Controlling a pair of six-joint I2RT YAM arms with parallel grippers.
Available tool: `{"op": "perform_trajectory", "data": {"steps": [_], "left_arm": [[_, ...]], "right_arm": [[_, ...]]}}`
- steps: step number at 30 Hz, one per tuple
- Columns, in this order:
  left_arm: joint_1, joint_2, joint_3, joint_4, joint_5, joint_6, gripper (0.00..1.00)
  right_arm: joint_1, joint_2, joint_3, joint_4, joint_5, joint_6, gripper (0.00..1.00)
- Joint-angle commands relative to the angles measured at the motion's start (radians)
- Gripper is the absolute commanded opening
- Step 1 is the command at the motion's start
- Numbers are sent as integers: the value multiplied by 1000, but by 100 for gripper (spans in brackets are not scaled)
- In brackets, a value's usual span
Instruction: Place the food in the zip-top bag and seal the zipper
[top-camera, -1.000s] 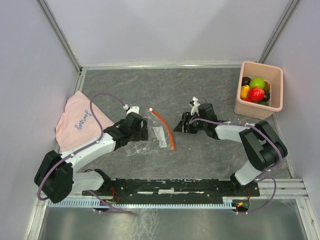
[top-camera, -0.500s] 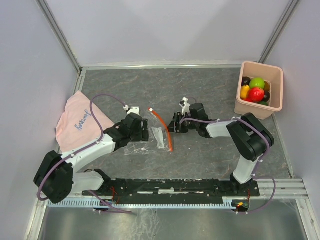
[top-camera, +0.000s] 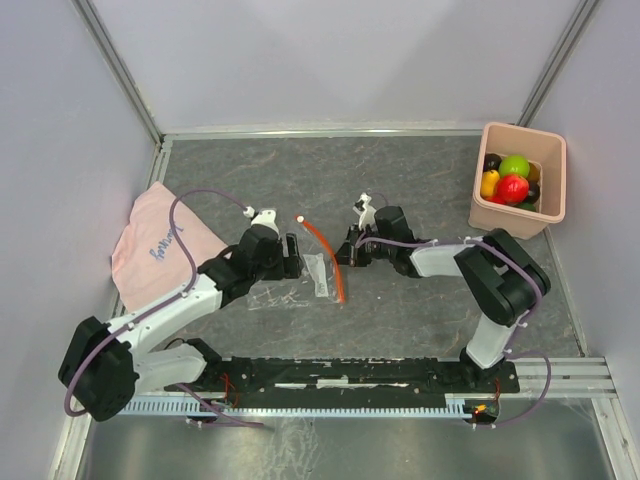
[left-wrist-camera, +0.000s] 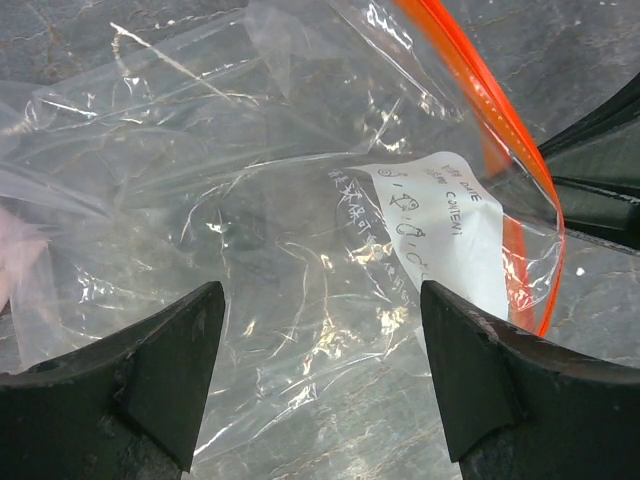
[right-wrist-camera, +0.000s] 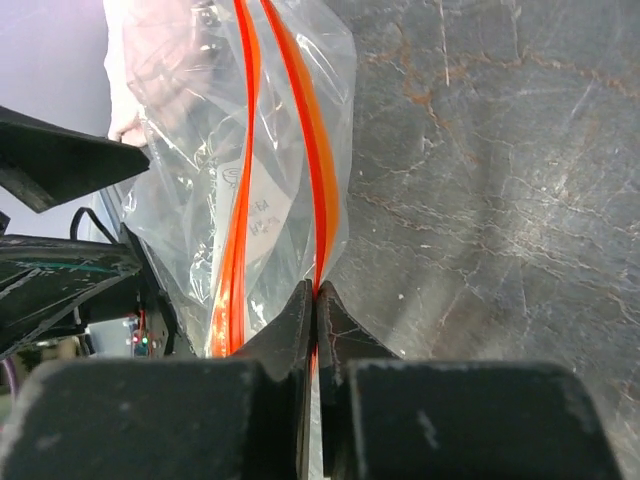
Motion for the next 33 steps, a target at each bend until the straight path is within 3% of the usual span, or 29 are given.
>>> {"op": "perform_trajectory", "data": {"steps": [1, 9, 17, 26, 33], "left_arm": [[5, -45, 60, 20, 46, -56, 85], [4, -87, 156, 2, 99, -114, 88], [4, -100, 271, 42, 147, -139, 91], [3, -20, 301, 148, 263, -216, 91], [2, -15, 288, 196, 240, -255, 90]], "right_arm": [[10, -151, 14, -42, 63, -48, 2], [68, -416, 51, -363, 339, -206, 2], [166, -612, 111, -562, 632, -334, 2], [292, -651, 230, -683, 831, -423, 2], [399, -633, 284, -717, 1006, -481, 2]]}}
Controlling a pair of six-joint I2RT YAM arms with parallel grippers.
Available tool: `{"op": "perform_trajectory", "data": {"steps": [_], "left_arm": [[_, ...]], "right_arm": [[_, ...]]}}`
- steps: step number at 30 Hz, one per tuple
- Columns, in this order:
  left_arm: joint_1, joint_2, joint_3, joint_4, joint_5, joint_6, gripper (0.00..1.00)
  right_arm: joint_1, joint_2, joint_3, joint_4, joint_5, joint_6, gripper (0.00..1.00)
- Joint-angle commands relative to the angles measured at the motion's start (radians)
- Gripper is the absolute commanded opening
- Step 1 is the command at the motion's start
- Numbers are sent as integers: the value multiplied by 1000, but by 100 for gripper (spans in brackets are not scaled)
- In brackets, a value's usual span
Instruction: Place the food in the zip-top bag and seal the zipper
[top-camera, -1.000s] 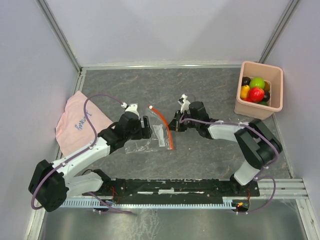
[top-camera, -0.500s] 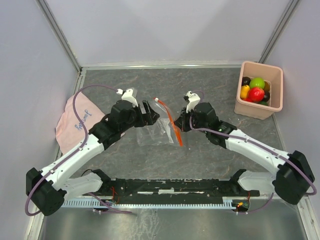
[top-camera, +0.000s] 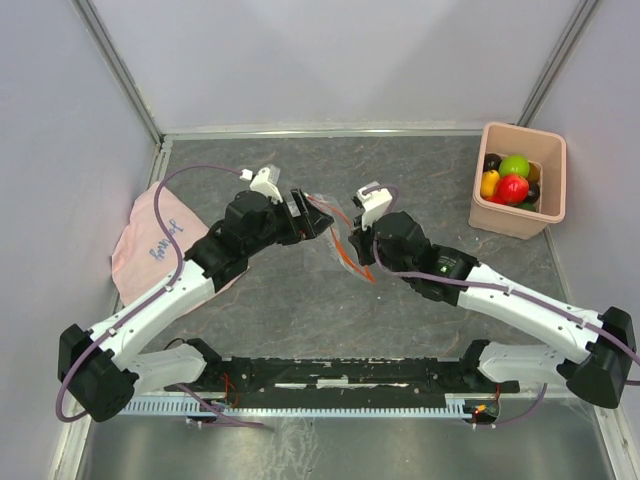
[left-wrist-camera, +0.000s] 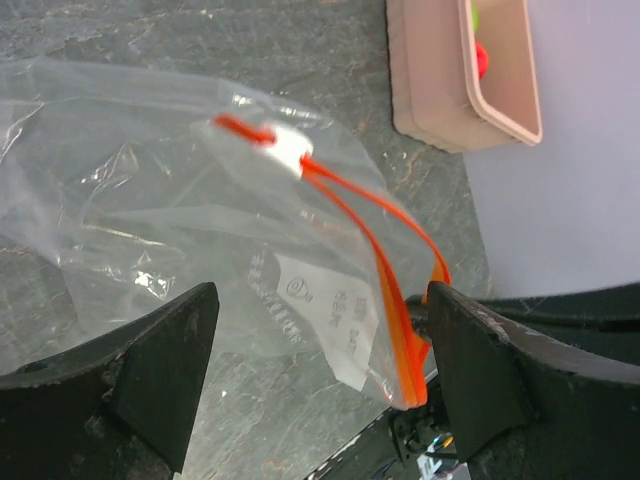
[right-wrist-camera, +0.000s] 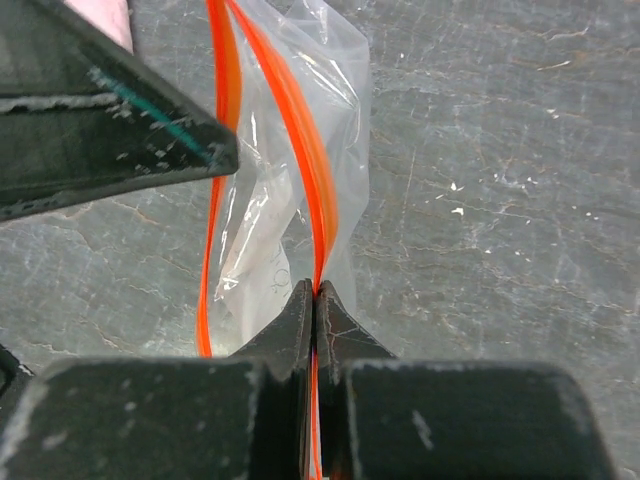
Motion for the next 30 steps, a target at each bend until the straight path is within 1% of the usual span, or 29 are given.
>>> {"op": "perform_trajectory", "data": {"steps": [1, 7, 13, 16, 18, 20, 21, 23, 27, 30], "left_arm": [[1, -5, 17, 95, 9, -66, 90], [-14, -6, -14, 106, 8, -89, 85], [-51, -57, -77, 106, -67, -113, 78], [-58, -78, -103, 90, -111, -109, 72], [-59, -78, -100, 53, -138, -91, 65], [-59, -80, -94, 16, -170, -68, 53], [-58, -85, -92, -1, -188, -61, 50], [-59, -96, -94, -19, -209, -55, 47], [-59, -98, -94, -13, -195, -61, 46], [-60, -85, -94, 19, -155, -77, 52]], "right_arm": [[61, 0, 72, -15, 167, -61, 2], [119, 42, 104, -18, 260, -76, 1], [150, 66, 128, -21, 337, -59, 1], [163, 72, 136, -20, 359, -55, 2], [169, 73, 136, -12, 369, -54, 2], [175, 72, 138, -12, 380, -54, 2], [176, 73, 138, -14, 388, -52, 2], [180, 73, 137, -16, 394, -51, 2], [187, 86, 138, -6, 376, -38, 2], [196, 106, 144, 1, 370, -28, 2]]}}
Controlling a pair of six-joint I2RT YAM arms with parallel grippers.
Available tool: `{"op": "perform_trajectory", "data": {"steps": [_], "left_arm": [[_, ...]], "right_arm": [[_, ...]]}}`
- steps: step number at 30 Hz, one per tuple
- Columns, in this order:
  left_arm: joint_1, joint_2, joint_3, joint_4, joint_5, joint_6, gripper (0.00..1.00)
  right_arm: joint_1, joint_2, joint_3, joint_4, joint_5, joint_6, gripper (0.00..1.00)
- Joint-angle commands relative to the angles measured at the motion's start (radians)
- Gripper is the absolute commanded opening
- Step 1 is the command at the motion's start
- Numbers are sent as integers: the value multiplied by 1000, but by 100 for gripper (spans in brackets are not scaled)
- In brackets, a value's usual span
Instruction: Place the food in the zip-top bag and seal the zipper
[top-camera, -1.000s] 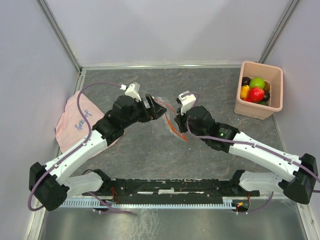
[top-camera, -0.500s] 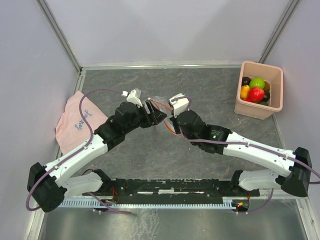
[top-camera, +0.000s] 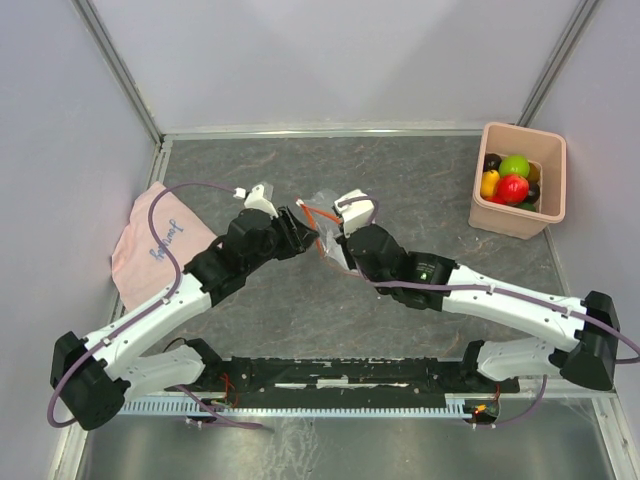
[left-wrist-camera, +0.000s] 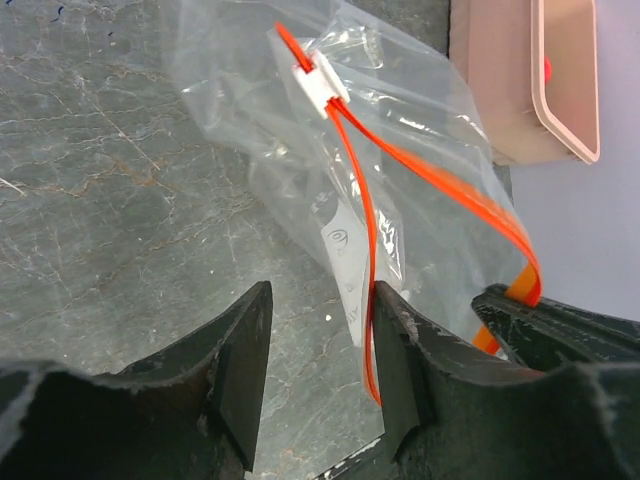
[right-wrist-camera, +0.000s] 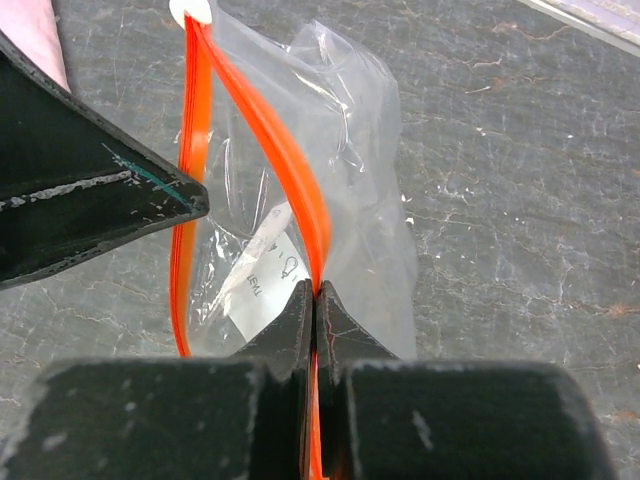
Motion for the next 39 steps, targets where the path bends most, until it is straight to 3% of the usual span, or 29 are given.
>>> {"op": "perform_trajectory", "data": {"steps": [1, 8, 20, 23, 32, 36, 39], "left_arm": [[-3, -8, 11, 53, 21, -12, 54], [-19, 3, -6, 96, 51, -50, 63], [-44, 28, -110, 166, -49, -94, 57], [-44, 36, -112, 178, -57, -88, 49], [-44, -23, -70, 31, -180, -29, 8], [-44, -45, -14, -89, -257, 25, 3], [-44, -48, 35, -155, -268, 76, 3]], "right_arm": [[20, 29, 57, 44, 23, 24, 2], [39, 61, 53, 74, 72, 56, 2], [58, 73, 36, 141, 39, 60, 2], [58, 55, 11, 160, 34, 45, 2], [52, -23, -47, 109, 215, 18, 2], [42, -28, -44, 70, 243, 21, 2], [35, -29, -43, 64, 227, 23, 8]]}}
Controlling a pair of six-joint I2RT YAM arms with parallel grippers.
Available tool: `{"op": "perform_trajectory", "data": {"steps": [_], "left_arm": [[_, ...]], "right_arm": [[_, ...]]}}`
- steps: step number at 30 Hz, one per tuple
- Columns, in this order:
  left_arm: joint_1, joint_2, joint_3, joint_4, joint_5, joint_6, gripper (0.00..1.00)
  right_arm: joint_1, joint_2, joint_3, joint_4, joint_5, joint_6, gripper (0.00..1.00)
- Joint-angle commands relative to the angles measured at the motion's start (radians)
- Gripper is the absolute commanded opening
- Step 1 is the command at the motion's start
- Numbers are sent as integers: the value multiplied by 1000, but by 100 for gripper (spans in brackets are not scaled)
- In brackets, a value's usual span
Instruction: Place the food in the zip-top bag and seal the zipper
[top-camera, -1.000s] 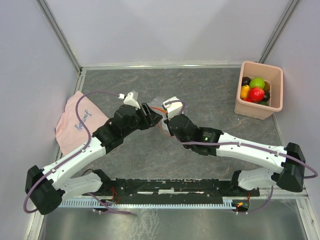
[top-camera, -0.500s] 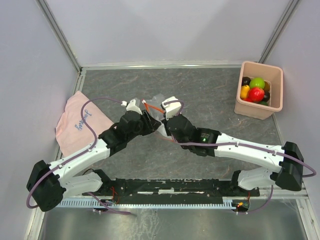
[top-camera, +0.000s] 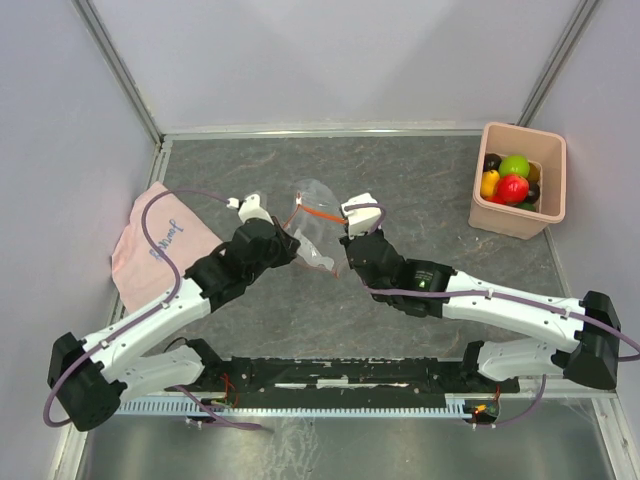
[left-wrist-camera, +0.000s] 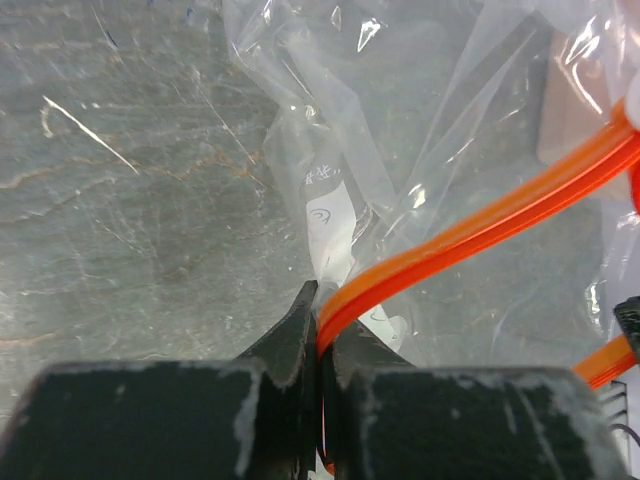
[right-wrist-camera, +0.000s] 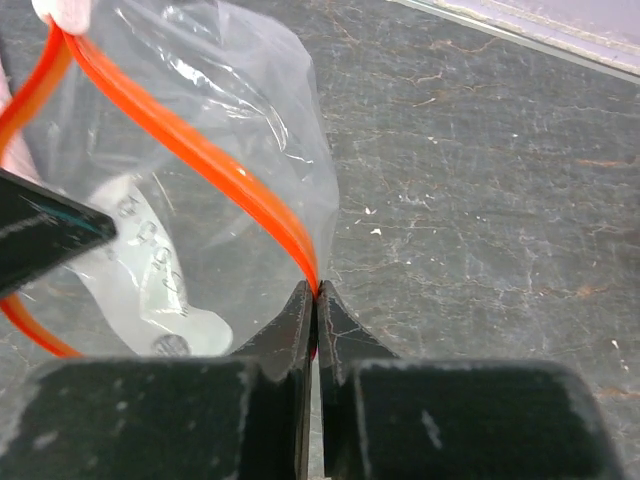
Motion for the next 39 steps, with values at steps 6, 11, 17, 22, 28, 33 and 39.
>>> {"op": "perform_trajectory", "data": {"steps": [6, 11, 17, 22, 28, 33, 39], "left_arm": [[-4, 21, 195, -148, 12, 190, 3], [-7, 54, 244, -175, 64, 221, 3], [-7, 88, 307, -266, 62, 269, 3], [-6, 106, 357, -345, 41, 309, 3], [-7, 116, 406, -443, -67, 343, 3], [-7, 138, 477, -541, -183, 370, 3], [-5, 175, 547, -614, -326, 377, 3]], "right_arm": [[-13, 28, 56, -4, -27, -35, 44], [-16, 118, 117, 12, -35, -59, 56], [-46, 198, 164, 66, -53, -75, 62], [-102, 239, 189, 76, -115, -64, 57], [-152, 228, 189, 42, -148, -41, 35], [-180, 186, 156, -3, -148, 14, 7], [-190, 162, 148, -86, -171, 102, 2]]}}
